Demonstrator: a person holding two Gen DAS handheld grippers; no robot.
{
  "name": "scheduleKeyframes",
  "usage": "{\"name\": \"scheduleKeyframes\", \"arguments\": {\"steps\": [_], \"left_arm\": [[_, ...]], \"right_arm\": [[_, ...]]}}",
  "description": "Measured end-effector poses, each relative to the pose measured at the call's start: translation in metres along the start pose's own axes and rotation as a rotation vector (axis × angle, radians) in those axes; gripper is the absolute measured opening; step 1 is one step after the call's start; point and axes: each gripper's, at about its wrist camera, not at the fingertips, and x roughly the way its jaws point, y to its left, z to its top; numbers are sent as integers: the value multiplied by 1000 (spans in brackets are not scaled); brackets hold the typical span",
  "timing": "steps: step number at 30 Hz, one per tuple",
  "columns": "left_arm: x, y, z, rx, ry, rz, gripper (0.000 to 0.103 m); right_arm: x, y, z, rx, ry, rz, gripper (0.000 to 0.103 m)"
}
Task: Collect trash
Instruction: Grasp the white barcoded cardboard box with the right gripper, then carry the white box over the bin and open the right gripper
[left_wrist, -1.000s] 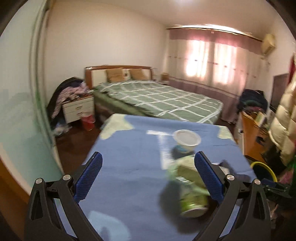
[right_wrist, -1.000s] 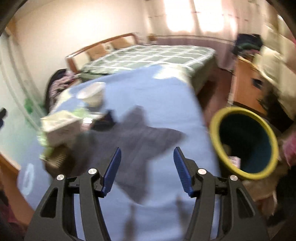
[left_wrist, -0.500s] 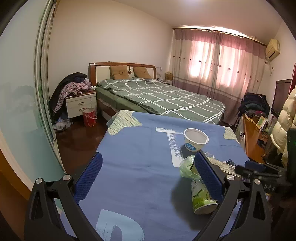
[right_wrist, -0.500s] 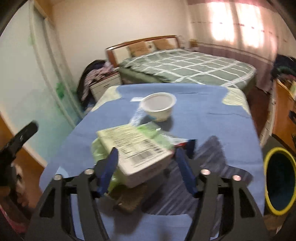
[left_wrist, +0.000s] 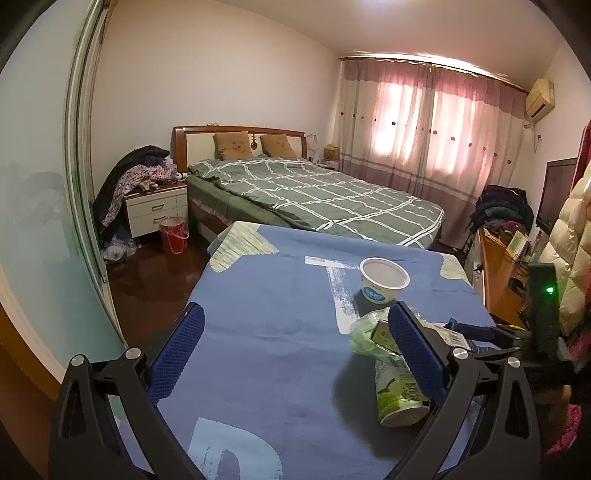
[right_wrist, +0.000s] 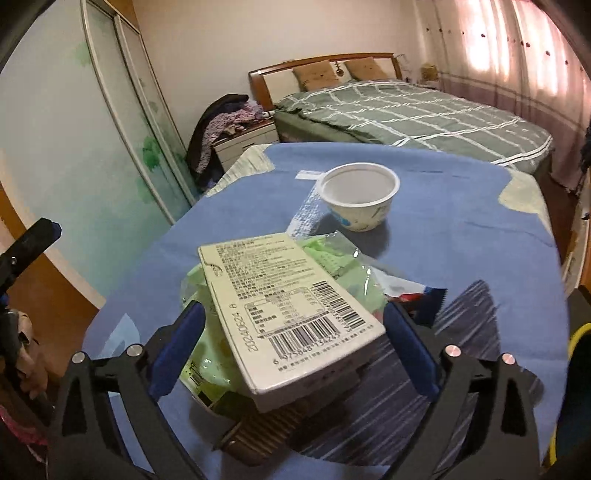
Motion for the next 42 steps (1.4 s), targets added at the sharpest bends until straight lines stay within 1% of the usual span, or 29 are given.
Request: {"name": "scheduleKeyframes", "arguments": {"steps": [1, 6, 17, 25, 28, 32, 35, 38, 41, 42], "left_arm": [[-1, -1, 0, 1, -1, -1, 98], [-1, -2, -1, 0, 3, -5, 98], [-2, -15, -3, 15, 16, -19, 98], [2, -27, -5, 34, 27, -32, 98], [5, -33, -5, 41, 35, -43, 98], [11, -44, -8, 61, 53, -65, 98], [18, -53, -12, 74, 77, -87, 98], [28, -61, -15, 90, 103, -101, 98], [37, -71, -20, 101, 128, -112, 98], [38, -73, -21, 104, 132, -114, 98]], "right_arm": [[1, 0, -1, 1, 2, 0, 83], [-6, 2, -8, 2, -11, -12, 82], [-47, -8, -22, 81, -121, -15, 80], [-83, -21, -27, 115, -210, -80, 79], [-98, -31, -31, 132, -252, -152, 79], [-116, -63, -39, 207, -290, -255, 79], [-130, -94, -50, 285, -311, -367, 80], [-141, -124, -61, 362, -320, -496, 80], [-149, -153, -74, 428, -313, -635, 80], [-150, -162, -78, 450, -308, -668, 80]]}}
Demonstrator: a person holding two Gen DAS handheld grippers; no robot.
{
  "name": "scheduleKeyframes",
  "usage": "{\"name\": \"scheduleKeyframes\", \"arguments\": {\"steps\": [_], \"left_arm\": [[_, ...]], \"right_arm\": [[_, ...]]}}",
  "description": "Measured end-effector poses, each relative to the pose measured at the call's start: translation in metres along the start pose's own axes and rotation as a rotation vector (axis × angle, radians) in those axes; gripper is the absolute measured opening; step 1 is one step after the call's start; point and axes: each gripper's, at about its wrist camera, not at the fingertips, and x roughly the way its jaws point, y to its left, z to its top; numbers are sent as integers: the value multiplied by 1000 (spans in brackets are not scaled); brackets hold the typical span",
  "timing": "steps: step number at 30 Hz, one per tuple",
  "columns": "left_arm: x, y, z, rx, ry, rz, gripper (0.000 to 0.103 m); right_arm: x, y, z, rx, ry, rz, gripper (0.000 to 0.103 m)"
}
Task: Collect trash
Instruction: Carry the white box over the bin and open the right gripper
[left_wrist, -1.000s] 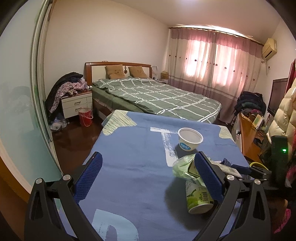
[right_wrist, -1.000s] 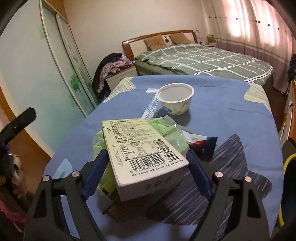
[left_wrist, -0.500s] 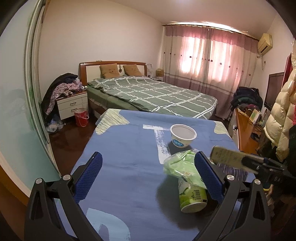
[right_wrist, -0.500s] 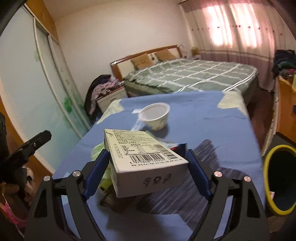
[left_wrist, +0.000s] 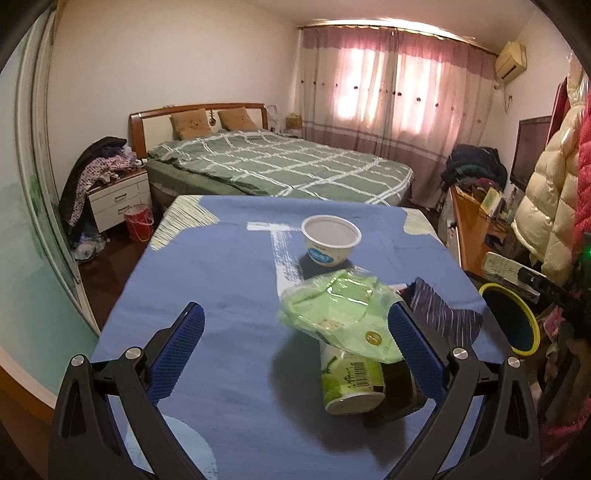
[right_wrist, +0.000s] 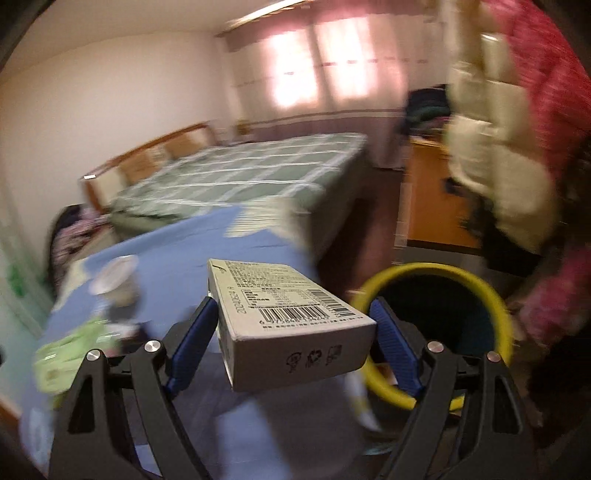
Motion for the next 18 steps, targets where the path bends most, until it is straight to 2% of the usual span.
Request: {"name": "scheduleKeyframes", "arguments": {"steps": [9, 12, 18], "left_arm": [[16, -11, -3, 20, 32, -9, 98], [18, -11, -4, 22, 38, -11, 98], [16, -16, -9, 41, 48, -17, 98]], "right_arm": [[46, -61, -3, 116, 63, -237, 80], [53, -74, -5, 155, 73, -254, 82], [45, -67, -9, 153, 65, -221, 82]]}}
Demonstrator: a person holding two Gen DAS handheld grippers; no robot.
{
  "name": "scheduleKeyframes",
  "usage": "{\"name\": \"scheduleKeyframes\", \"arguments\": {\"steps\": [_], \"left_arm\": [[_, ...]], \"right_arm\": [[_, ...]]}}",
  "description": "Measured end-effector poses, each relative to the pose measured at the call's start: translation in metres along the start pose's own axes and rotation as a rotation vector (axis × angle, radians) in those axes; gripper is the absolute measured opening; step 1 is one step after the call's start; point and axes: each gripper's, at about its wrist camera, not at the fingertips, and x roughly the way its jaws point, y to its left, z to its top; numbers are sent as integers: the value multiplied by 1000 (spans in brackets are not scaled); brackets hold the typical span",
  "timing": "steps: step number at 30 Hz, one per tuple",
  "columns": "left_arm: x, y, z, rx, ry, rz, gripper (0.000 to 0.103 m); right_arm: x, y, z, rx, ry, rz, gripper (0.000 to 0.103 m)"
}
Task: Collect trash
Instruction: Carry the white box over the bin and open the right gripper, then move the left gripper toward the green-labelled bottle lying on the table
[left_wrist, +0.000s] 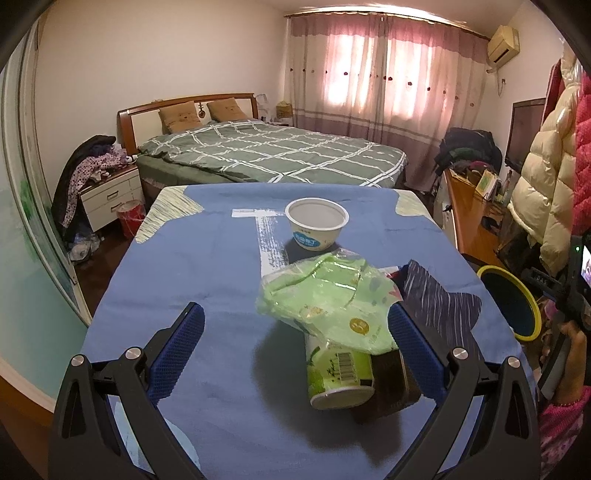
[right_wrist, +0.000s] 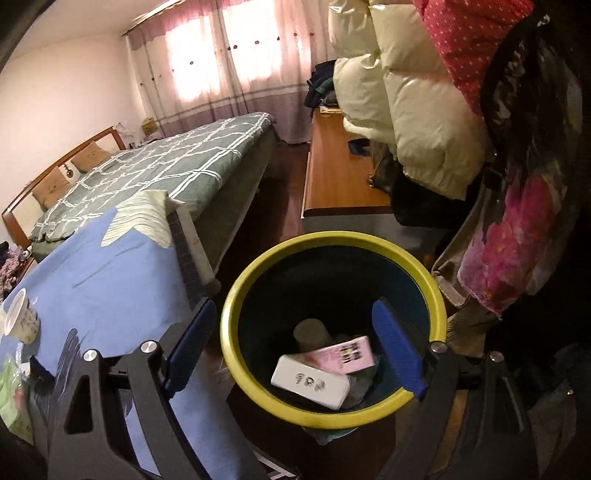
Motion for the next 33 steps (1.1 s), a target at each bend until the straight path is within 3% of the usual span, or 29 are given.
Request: {"name": "scheduleKeyframes", "arguments": {"steps": [6, 10, 19, 26, 30, 33], "left_arm": [[-3, -12, -15, 34, 18, -38, 97], [-1, -21, -28, 61, 52, -70, 83], [2, -53, -50, 137, 123, -229, 55], [8, -28, -43, 55, 134, -179, 55], [3, -12, -42, 41, 123, -133, 55], [3, -9, -42, 53, 121, -142, 55]], "right_arm": [[-14, 15, -2, -23, -11, 39, 82], [-21, 21, -7, -39, -8, 67, 82], [-31, 20, -14, -38, 0, 101, 82], [-33, 19, -15, -32, 1, 125, 82], [-32, 18, -15, -25, 5, 138, 82], [-31, 22, -16, -31, 9, 144, 82]]}}
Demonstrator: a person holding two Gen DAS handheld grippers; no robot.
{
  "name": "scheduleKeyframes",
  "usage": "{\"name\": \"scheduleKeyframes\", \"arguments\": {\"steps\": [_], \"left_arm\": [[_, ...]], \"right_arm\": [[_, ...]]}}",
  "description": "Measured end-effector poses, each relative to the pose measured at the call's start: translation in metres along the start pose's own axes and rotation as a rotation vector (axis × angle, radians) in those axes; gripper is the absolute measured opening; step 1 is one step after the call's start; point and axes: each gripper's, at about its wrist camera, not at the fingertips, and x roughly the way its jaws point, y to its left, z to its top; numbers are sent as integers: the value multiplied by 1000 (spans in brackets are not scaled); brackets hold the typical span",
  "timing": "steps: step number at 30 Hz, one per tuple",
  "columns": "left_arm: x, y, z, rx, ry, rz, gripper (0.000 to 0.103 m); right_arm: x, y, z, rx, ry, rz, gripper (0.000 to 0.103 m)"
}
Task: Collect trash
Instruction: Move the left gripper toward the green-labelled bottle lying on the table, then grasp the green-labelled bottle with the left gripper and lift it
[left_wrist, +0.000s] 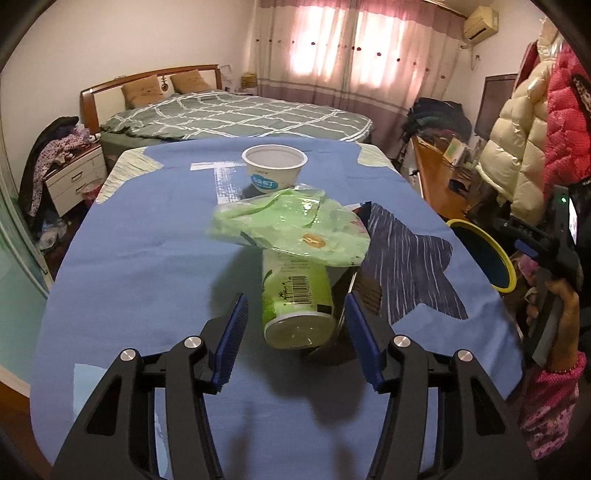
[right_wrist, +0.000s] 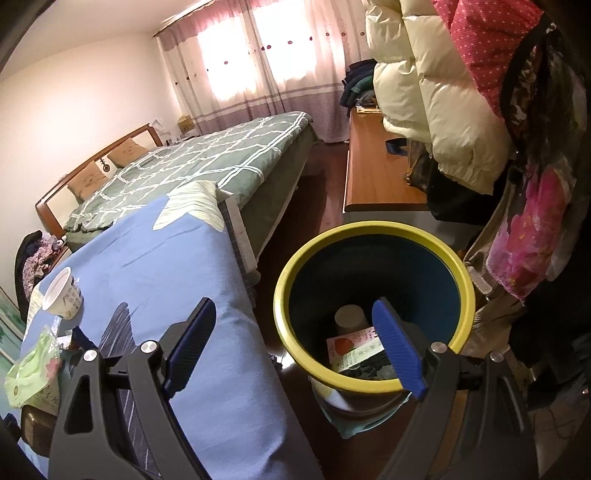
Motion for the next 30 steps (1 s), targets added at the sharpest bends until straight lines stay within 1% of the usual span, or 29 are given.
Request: {"name": "scheduleKeyframes", "arguments": {"steps": [2, 3, 4, 5, 6, 9, 10, 16, 20, 25, 30], "left_arm": [[-2, -2, -1, 23, -5, 6, 55], [-3, 0, -2, 15, -5, -5, 54], [-6, 7, -3, -12, -5, -36, 54], [-8, 11, -3, -33, -5, -51, 54], [-8, 16, -4, -52, -3, -47, 54], [-1, 26, -6, -79, 14, 2, 54], [2, 27, -7, -81, 21, -8, 54], [14, 3, -9, -8, 43, -48, 54], [31, -7, -10, 14, 69, -38, 54], [46, -5, -13, -12, 90, -26, 54], [52, 1, -13, -45, 72, -6, 54]], "right_arm": [[-1, 2, 0, -5, 2, 9, 82], [-1, 3, 0, -7, 0, 12, 82], [-2, 3, 0, -8, -3, 12, 82], [-3, 3, 1, -7, -5, 12, 82], [-3, 3, 1, -5, -5, 13, 82], [-2, 4, 1, -4, 3, 23, 82], [-1, 6, 0, -8, 7, 27, 82], [-1, 14, -1, -22, 10, 33, 82], [1, 15, -2, -22, 17, 37, 82], [4, 15, -3, -23, 26, 44, 82], [6, 19, -5, -27, 33, 55, 82]]}}
